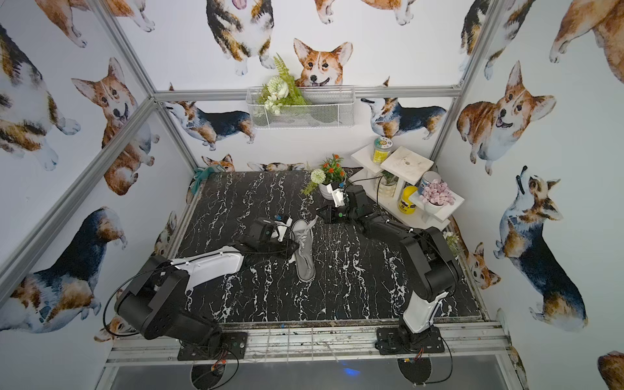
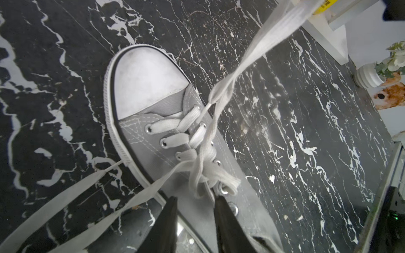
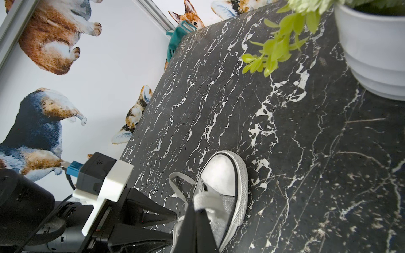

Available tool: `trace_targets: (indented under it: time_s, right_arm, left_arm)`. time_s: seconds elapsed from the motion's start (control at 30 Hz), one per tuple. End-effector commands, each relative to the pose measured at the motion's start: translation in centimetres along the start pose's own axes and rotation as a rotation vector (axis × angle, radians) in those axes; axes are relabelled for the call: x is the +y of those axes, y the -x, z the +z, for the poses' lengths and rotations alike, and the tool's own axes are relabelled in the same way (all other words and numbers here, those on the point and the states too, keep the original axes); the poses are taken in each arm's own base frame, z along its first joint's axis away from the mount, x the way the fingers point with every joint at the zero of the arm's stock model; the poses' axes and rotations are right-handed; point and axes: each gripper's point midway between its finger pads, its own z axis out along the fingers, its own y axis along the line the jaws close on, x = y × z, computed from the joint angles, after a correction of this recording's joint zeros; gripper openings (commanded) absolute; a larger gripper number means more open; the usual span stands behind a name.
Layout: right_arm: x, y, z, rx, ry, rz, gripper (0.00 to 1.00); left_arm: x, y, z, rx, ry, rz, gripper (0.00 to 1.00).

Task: Tie the shoes
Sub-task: Cross the shoelace with the shoelace.

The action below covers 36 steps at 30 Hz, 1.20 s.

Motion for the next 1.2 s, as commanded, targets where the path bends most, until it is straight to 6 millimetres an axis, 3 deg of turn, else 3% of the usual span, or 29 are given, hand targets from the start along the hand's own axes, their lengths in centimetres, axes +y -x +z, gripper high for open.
trace_targets:
  time_s: [0.0,0.27,0.57,0.73,1.0,1.17]
  right_arm:
    - [0.3,-0.2,0.0,0.014,0.015,-0.004,0.00]
    - [0.0,-0.7,-0.1,0.026,0.002,-0.009,0.00]
    - [0.0,-0.8,-0.3,0.032,-0.012,-0.026,0.00]
    - [0.0,-1.0,-0.3,0.037,-0.012,-0.027,0.00]
    - [-0.3,-1.3,-0.3,0.041,-0.015,-0.020,0.00]
    - [-0.2,-1.3,-0.5,0.038,-0.013,-0.020,0.00]
  left_arm:
    - [-0.5,1.9,0.3,-0.043,-0.009,0.039,0.28]
    - [-0.8,3.1,0.8,-0.061,-0.018,0.059,0.14]
    - [-0.3,2.8,0.8,-0.046,0.013,0.069,0.05]
    - [0.2,1.9,0.4,-0.024,0.037,0.067,0.09]
    - [0.2,1.1,0.9,0.014,0.021,0.049,0.27]
    - [0.1,1.3,1.3,0.018,0.017,0.050,0.28]
